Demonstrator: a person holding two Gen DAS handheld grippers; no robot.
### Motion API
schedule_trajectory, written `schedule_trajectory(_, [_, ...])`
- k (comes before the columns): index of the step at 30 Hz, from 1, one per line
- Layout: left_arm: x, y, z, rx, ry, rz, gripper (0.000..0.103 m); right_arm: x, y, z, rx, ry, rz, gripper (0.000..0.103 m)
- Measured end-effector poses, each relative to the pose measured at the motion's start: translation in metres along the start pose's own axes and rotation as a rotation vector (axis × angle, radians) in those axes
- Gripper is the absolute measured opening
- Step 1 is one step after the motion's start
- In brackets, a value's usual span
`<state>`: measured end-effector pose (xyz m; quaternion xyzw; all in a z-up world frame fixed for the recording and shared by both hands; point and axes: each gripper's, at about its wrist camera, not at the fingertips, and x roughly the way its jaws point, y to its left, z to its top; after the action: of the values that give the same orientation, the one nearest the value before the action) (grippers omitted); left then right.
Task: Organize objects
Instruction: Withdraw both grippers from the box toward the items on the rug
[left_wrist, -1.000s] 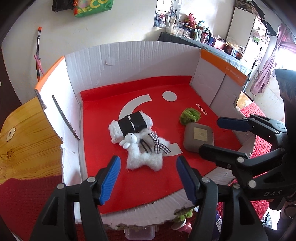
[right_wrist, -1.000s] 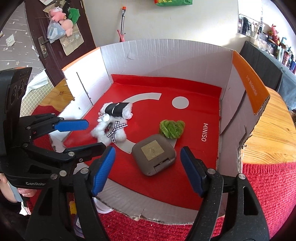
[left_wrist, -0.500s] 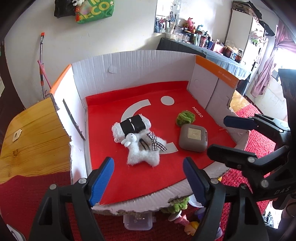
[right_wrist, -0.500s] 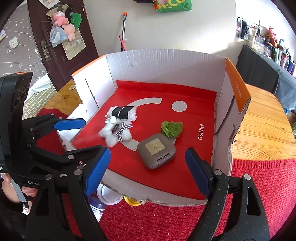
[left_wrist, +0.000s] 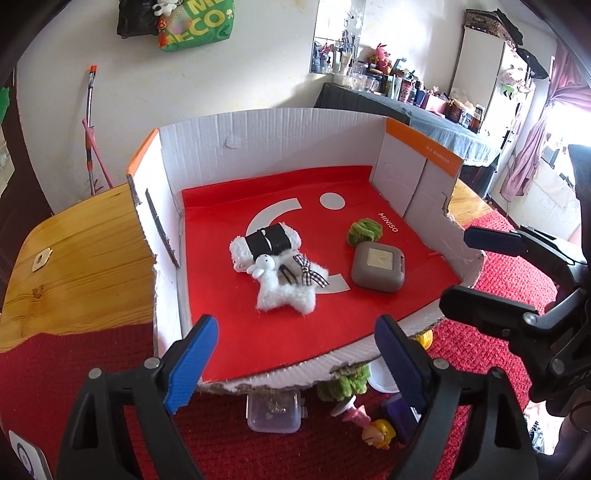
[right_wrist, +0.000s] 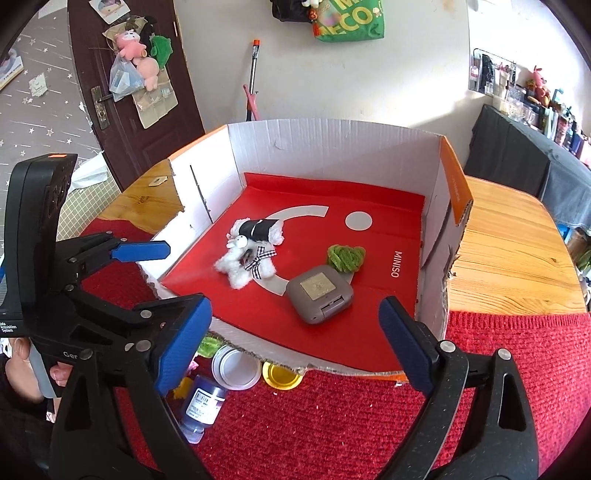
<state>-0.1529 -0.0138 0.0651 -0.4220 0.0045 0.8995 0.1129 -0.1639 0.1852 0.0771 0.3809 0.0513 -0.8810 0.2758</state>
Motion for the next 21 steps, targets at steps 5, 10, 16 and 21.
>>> schedule_trajectory(5, [-0.006, 0.001, -0.004, -0.016, -0.01, -0.007, 0.092, -0.006, 0.002, -0.004, -0.006, -0.012, -0.001, 0.097])
schedule_trajectory(10, [-0.012, 0.003, -0.009, -0.035, -0.02, -0.009, 0.097, -0.014, 0.004, -0.008, 0.0, -0.03, 0.007, 0.097])
schedule_trajectory(16, [-0.02, 0.003, -0.014, -0.051, -0.033, -0.012, 0.101, -0.021, 0.008, -0.011, -0.008, -0.041, 0.004, 0.098])
schedule_trajectory(21, [-0.021, 0.001, -0.018, -0.058, -0.032, -0.019, 0.101, -0.026, 0.013, -0.015, -0.022, -0.049, -0.002, 0.098])
